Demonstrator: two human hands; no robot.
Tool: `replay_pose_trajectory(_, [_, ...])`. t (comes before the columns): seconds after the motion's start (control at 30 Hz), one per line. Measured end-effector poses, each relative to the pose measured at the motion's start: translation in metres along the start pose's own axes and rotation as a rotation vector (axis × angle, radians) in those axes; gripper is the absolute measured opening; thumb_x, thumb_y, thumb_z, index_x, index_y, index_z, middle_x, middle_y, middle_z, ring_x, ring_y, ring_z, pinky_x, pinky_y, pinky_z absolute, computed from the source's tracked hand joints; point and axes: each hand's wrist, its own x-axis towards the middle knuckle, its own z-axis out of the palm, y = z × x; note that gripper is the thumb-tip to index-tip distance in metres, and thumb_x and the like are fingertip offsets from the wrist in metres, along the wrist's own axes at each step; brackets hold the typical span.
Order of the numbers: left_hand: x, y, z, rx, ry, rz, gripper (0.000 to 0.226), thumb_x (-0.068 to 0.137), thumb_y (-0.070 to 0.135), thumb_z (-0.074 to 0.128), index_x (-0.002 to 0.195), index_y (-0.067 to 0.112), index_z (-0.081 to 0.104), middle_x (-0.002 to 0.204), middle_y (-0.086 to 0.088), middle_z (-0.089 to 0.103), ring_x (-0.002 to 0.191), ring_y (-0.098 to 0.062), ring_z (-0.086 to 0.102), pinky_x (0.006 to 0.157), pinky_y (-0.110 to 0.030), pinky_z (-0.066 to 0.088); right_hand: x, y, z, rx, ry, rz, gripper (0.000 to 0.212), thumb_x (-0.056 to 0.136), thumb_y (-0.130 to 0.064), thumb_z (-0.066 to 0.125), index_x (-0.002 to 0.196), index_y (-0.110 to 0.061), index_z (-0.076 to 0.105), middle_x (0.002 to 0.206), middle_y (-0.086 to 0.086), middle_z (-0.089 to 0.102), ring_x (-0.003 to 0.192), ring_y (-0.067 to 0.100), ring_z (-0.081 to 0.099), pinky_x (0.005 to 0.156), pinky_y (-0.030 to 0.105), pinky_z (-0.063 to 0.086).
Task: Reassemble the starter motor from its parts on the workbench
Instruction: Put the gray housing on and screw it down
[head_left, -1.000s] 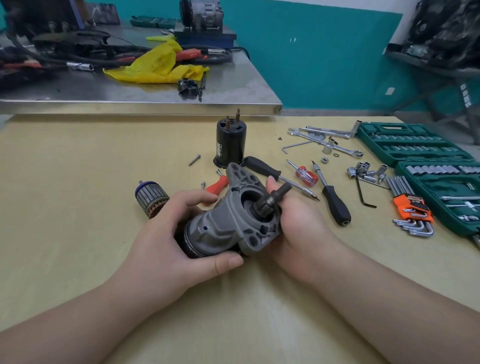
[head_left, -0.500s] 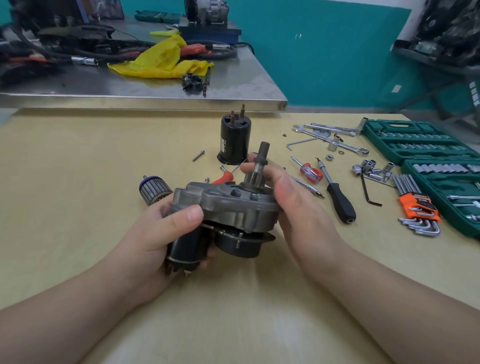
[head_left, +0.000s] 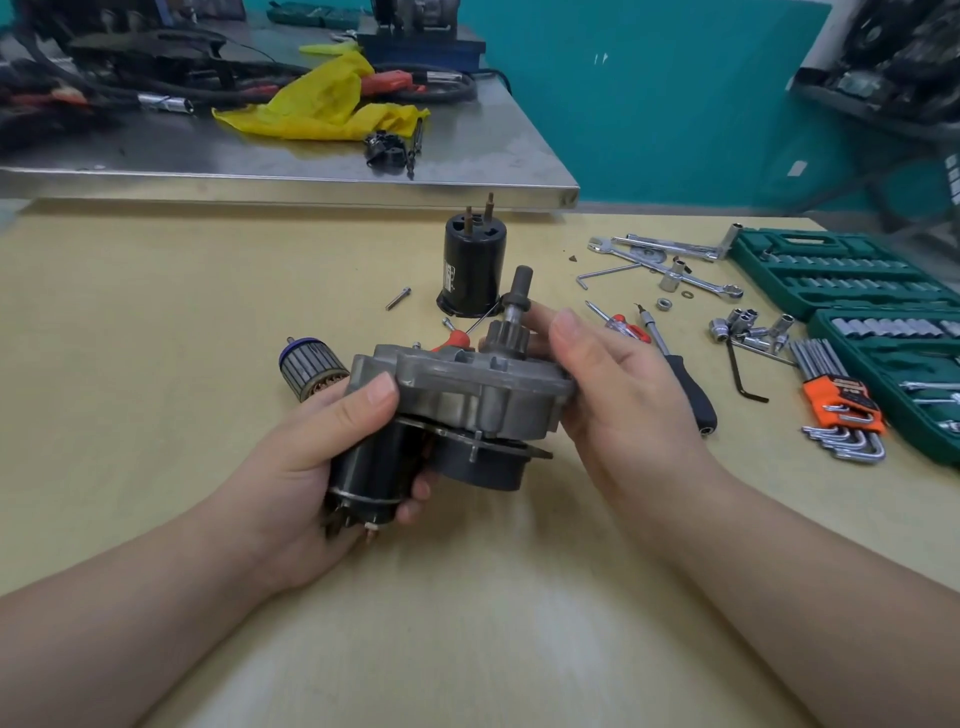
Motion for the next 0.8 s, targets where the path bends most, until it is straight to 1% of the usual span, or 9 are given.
replay_pose_trajectory(0.07, [0.0006, 0.0008, 0.0002, -0.006, -0.014, -0.009, 0.064, 0.058, 0.057, 0.1, 0.107, 0.019, 0.084, 0.092, -0.012, 0.074, 0.057, -0.023, 0.062, 0.048, -0.03, 0.05, -0.0018, 0.0009, -0.002, -0.005, -0.101, -0.007, 0.065, 0.088, -0.072, 0.067, 0.128, -0.021, 0.075, 0.128, 0.011, 0.075, 0.125, 0.038, 0.067, 0.111, 0.064, 0.048])
replay_pose_trajectory(0.13, [0.0012, 0.0015, -0.0001, -0.016, -0.025, -0.015, 0.065, 0.061, 0.057, 0.098, 0.11, 0.017, 0.083, 0.094, -0.012, 0.074, 0.058, -0.023, 0.061, 0.048, -0.03, 0.049, -0.0048, 0.001, -0.002, -0.072, -0.225, -0.033, 0.046, 0.095, -0.06, 0.067, 0.126, -0.027, 0.075, 0.129, 0.011, 0.074, 0.125, 0.034, 0.068, 0.108, 0.053, 0.054])
replay_pose_trajectory(0.2, [0.002, 0.0019, -0.001, -0.025, -0.017, -0.025, 0.069, 0.062, 0.057, 0.097, 0.114, 0.015, 0.082, 0.096, -0.015, 0.073, 0.058, -0.024, 0.06, 0.048, -0.031, 0.049, -0.005, -0.0018, -0.0031, -0.129, -0.257, -0.033, 0.035, 0.094, -0.042, 0.07, 0.125, -0.025, 0.073, 0.128, 0.011, 0.074, 0.121, 0.029, 0.07, 0.103, 0.043, 0.058])
replay_pose_trajectory(0.3, [0.0021, 0.0019, -0.0011, -0.017, -0.024, -0.041, 0.07, 0.064, 0.058, 0.096, 0.118, 0.016, 0.081, 0.097, -0.015, 0.072, 0.059, -0.024, 0.06, 0.05, -0.03, 0.05, -0.005, -0.0005, -0.004, -0.129, -0.228, -0.063, 0.034, 0.092, -0.039, 0.07, 0.121, -0.022, 0.075, 0.123, 0.013, 0.075, 0.117, 0.029, 0.072, 0.102, 0.048, 0.059])
replay_pose_trajectory(0.4, [0.0029, 0.0016, -0.0006, -0.03, -0.013, -0.055, 0.069, 0.06, 0.057, 0.098, 0.112, 0.015, 0.081, 0.099, -0.017, 0.07, 0.06, -0.027, 0.06, 0.051, -0.031, 0.051, -0.0053, -0.0003, -0.0007, -0.076, -0.183, -0.048, 0.033, 0.093, -0.04, 0.067, 0.119, -0.022, 0.076, 0.122, 0.015, 0.076, 0.117, 0.035, 0.071, 0.106, 0.054, 0.055])
replay_pose_trajectory(0.47, [0.0034, 0.0016, 0.0002, -0.031, 0.01, -0.064, 0.069, 0.056, 0.056, 0.1, 0.109, 0.016, 0.083, 0.099, -0.016, 0.072, 0.059, -0.027, 0.062, 0.049, -0.032, 0.051, -0.0054, -0.0004, -0.001, -0.077, -0.173, -0.035, 0.033, 0.094, -0.041, 0.067, 0.118, -0.022, 0.077, 0.122, 0.013, 0.076, 0.117, 0.036, 0.071, 0.106, 0.053, 0.055])
replay_pose_trajectory(0.57, [0.0038, 0.0029, 0.0003, -0.034, 0.036, -0.084, 0.075, 0.051, 0.059, 0.102, 0.11, 0.017, 0.084, 0.099, -0.016, 0.072, 0.059, -0.026, 0.064, 0.049, -0.031, 0.053, -0.0066, -0.0021, -0.0004, -0.11, -0.173, -0.048, 0.034, 0.094, -0.041, 0.067, 0.118, -0.019, 0.075, 0.12, 0.01, 0.077, 0.115, 0.032, 0.072, 0.104, 0.045, 0.057])
replay_pose_trajectory(0.67, [0.0033, 0.004, 0.0001, -0.025, 0.033, -0.101, 0.078, 0.047, 0.062, 0.102, 0.109, 0.018, 0.085, 0.098, -0.015, 0.074, 0.058, -0.026, 0.065, 0.05, -0.029, 0.055, -0.0084, -0.0021, 0.0004, -0.107, -0.181, -0.042, 0.041, 0.094, -0.039, 0.068, 0.124, -0.011, 0.072, 0.121, 0.014, 0.076, 0.116, 0.035, 0.071, 0.104, 0.049, 0.057])
replay_pose_trajectory(0.8, [0.0037, 0.0042, -0.0006, -0.014, 0.076, -0.099, 0.083, 0.038, 0.059, 0.105, 0.106, 0.016, 0.086, 0.094, -0.015, 0.076, 0.057, -0.026, 0.067, 0.048, -0.029, 0.056, -0.0088, -0.0009, -0.0001, -0.113, -0.177, -0.031, 0.042, 0.093, -0.04, 0.07, 0.124, -0.012, 0.072, 0.121, 0.013, 0.076, 0.116, 0.033, 0.072, 0.104, 0.048, 0.057])
